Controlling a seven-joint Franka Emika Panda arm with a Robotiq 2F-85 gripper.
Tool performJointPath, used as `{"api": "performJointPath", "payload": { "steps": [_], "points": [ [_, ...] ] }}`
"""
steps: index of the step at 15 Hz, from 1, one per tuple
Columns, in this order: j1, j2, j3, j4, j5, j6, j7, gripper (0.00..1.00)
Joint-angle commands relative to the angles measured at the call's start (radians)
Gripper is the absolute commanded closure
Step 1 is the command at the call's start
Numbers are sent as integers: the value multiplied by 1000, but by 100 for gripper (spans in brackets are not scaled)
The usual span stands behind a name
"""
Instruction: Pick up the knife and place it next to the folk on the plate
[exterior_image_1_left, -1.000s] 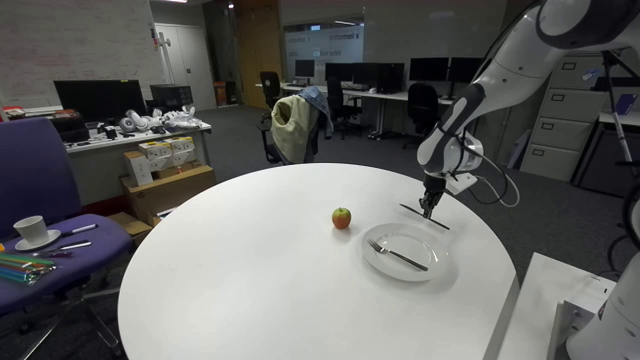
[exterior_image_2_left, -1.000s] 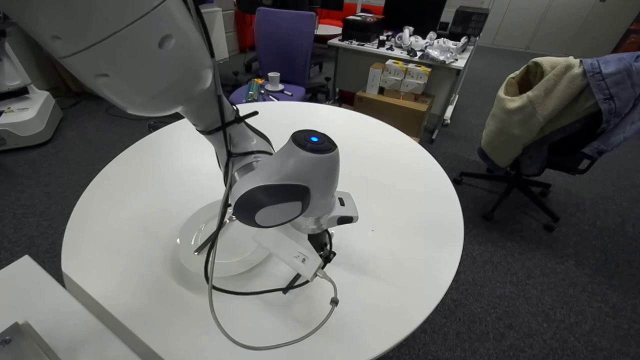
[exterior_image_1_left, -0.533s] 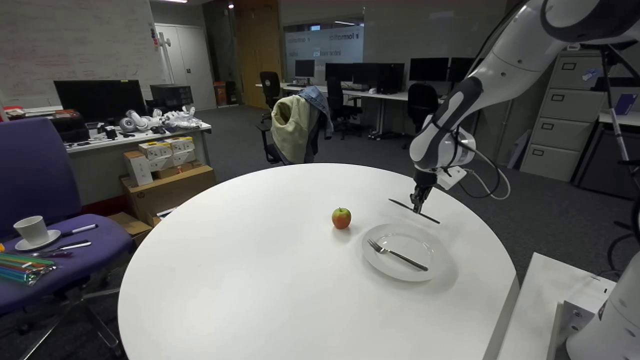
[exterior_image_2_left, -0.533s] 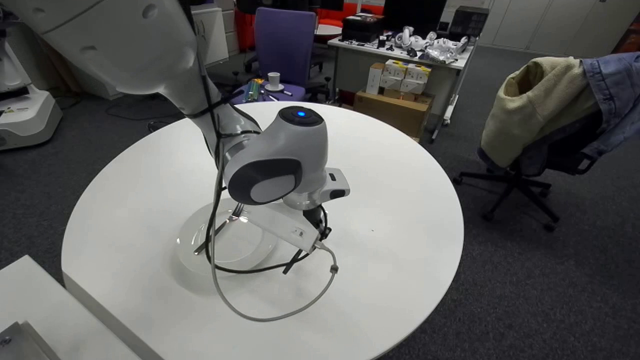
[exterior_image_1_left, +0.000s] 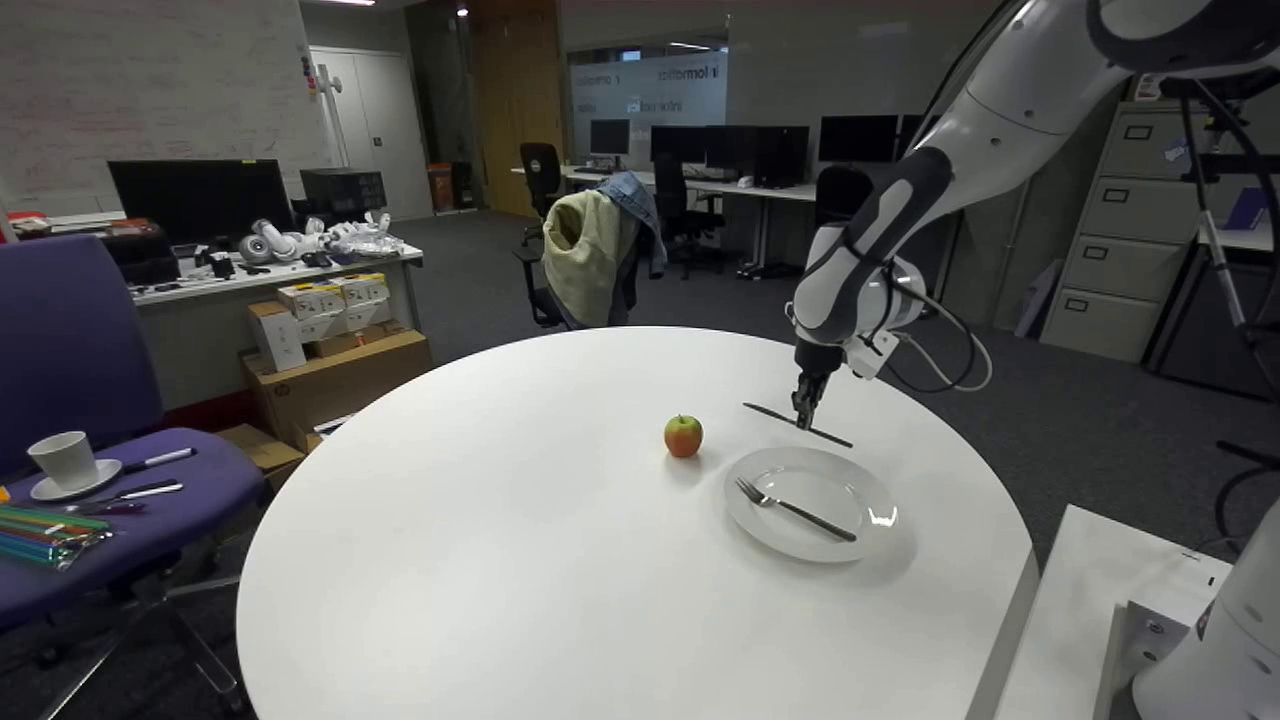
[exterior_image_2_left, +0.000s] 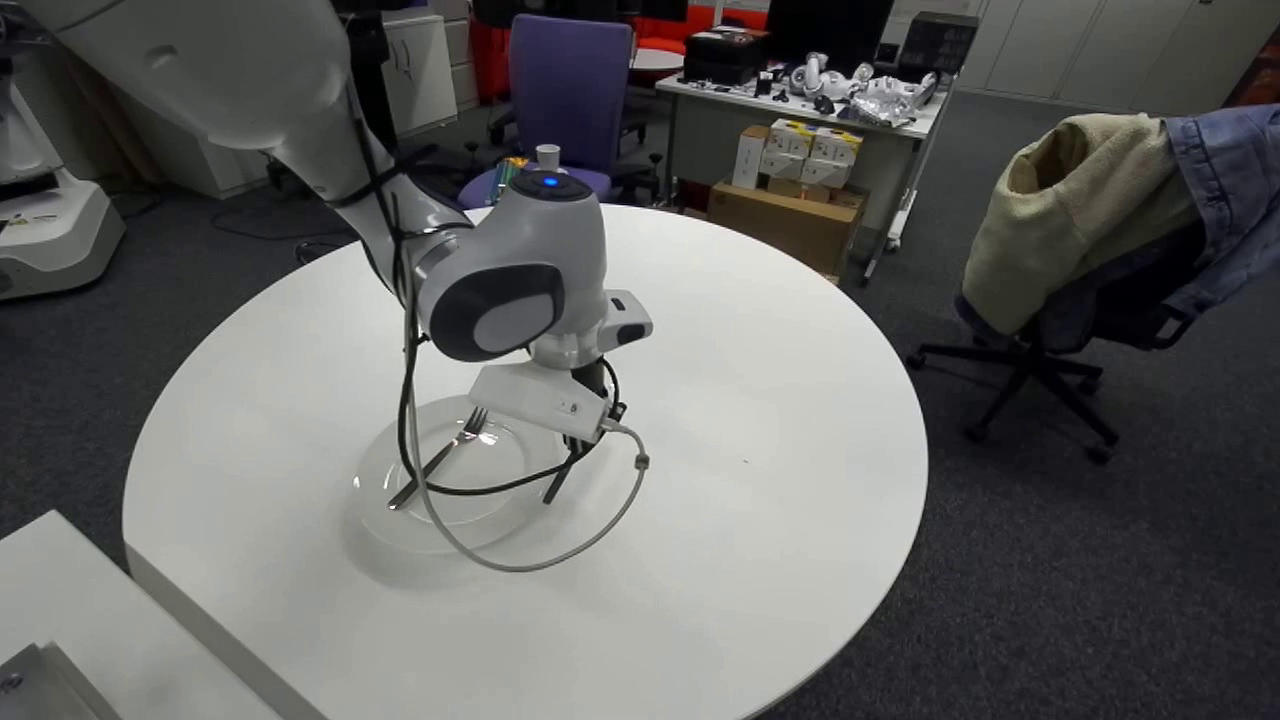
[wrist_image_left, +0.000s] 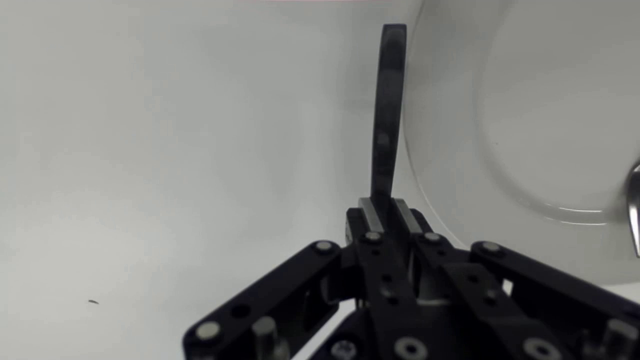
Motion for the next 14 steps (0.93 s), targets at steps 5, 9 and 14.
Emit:
{"api": "performJointPath", "payload": {
  "steps": [5, 9, 14],
  "points": [
    [40, -116, 17, -85, 1, -133, 9, 98],
    [67, -174, 11, -151, -1, -145, 9, 98],
    [102, -237, 8, -244, 1, -131, 20, 98]
  ]
}}
